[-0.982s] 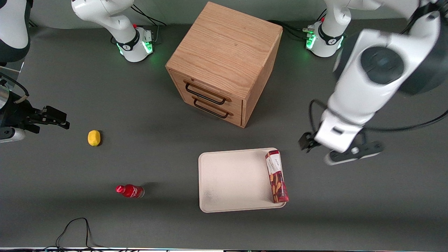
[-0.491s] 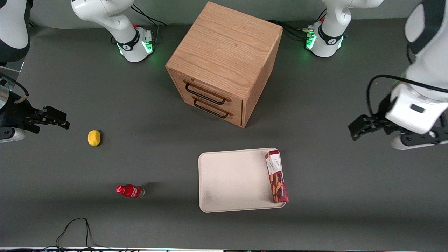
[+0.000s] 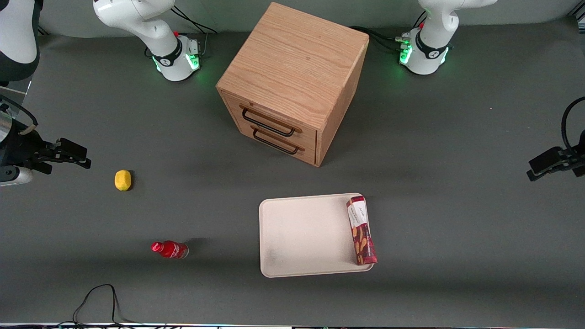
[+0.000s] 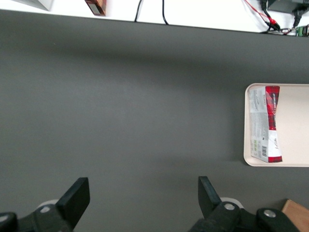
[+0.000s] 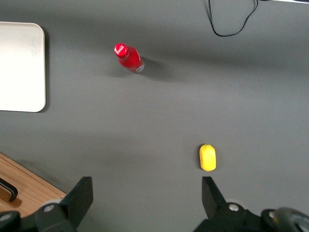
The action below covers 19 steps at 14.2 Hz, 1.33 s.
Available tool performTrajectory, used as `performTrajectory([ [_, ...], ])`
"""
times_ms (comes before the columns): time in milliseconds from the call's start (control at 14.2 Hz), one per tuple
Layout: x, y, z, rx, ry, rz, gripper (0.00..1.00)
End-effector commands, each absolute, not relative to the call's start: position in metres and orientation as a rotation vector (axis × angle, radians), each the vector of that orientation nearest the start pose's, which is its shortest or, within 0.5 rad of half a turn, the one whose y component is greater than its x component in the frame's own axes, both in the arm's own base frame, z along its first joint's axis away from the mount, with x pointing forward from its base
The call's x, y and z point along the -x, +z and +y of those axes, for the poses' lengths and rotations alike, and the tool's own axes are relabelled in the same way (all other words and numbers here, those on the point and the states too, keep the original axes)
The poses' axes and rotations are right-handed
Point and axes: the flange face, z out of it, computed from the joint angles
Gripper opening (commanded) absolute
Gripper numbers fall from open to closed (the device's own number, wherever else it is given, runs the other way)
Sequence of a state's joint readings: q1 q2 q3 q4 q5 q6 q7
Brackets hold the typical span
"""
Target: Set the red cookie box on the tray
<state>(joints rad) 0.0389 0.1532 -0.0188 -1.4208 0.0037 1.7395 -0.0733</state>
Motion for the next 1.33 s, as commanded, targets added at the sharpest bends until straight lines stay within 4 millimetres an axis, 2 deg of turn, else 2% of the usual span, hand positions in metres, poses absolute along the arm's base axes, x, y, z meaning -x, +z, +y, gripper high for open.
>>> performTrajectory([
  [0, -0.571, 0.614, 0.009, 3.138, -0.294, -0.116, 1.00],
  [140, -0.563, 0.619, 0.002, 3.147, -0.266, -0.124, 1.00],
  [421, -0.547, 0.633, -0.005, 3.158, -0.049, -0.163, 1.00],
  [632, -0.541, 0.647, -0.006, 3.154, -0.006, -0.185, 1.00],
  [772, -0.540, 0.647, -0.019, 3.148, 0.002, -0.188, 1.00],
  [1263, -0.536, 0.650, -0.014, 3.143, 0.040, -0.204, 1.00],
])
